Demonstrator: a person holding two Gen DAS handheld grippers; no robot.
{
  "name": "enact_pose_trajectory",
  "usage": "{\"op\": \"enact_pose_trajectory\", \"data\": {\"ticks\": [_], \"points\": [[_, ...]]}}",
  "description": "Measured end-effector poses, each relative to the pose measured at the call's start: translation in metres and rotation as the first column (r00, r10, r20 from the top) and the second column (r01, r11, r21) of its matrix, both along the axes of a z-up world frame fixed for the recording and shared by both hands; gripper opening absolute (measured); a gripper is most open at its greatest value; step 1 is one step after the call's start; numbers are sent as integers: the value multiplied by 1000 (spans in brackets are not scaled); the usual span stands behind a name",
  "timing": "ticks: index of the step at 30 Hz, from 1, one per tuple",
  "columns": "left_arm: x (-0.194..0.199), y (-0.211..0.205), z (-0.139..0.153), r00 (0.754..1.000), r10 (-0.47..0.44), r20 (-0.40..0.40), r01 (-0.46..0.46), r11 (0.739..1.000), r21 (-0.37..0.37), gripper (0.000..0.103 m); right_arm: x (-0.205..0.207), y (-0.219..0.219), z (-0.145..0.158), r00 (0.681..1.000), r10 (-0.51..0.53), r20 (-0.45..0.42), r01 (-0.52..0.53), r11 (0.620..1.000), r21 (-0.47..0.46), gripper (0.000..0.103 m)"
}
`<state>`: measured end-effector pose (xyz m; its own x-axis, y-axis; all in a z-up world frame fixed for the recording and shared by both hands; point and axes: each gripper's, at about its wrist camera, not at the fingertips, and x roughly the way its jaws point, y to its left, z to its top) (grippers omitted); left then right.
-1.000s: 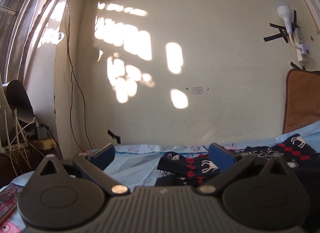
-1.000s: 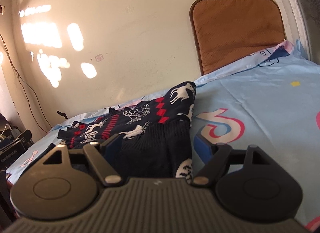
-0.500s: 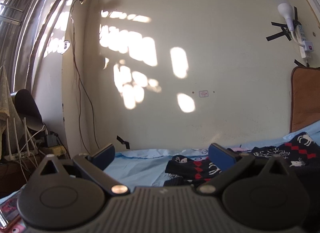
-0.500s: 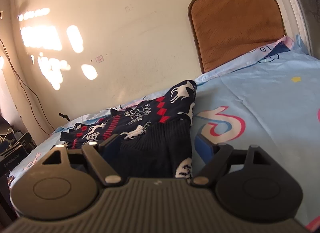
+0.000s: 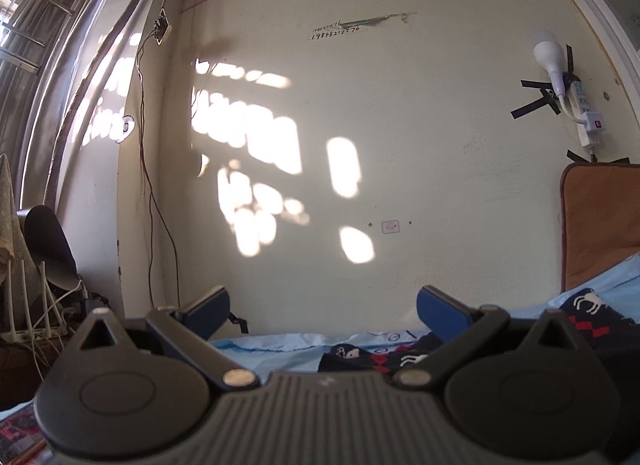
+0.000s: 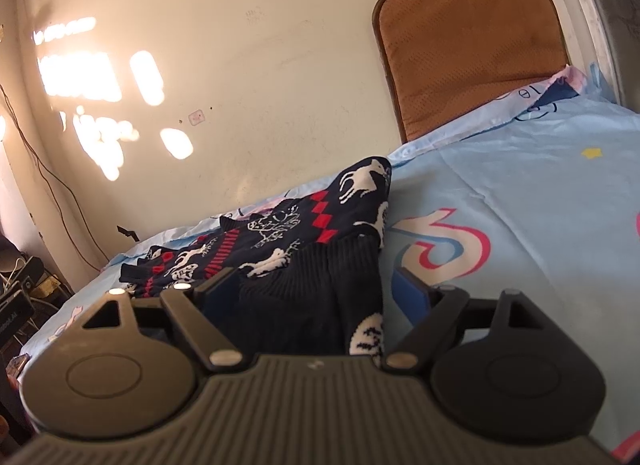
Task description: Fold small clothes
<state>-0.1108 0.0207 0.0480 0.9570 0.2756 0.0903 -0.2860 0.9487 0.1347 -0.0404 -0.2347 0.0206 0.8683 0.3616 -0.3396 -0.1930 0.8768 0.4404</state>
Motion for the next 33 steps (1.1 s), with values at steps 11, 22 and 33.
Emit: {"op": "enact_pose_trajectory", "data": {"ticks": [11, 22, 33], "points": [[8, 0, -2, 996, -38, -77, 37, 999, -15, 103, 0, 0, 0, 1000, -3, -5, 3, 1000, 5, 86], [-8, 44, 25, 909, -382, -166, 324, 899, -295, 103, -2, 0, 0, 1000, -4, -3, 4, 1000, 7, 86], [10, 97, 16, 820, -566, -84, 328, 585, -742, 103, -3, -6, -1, 1000, -7, 6, 7, 999, 47, 87]]}}
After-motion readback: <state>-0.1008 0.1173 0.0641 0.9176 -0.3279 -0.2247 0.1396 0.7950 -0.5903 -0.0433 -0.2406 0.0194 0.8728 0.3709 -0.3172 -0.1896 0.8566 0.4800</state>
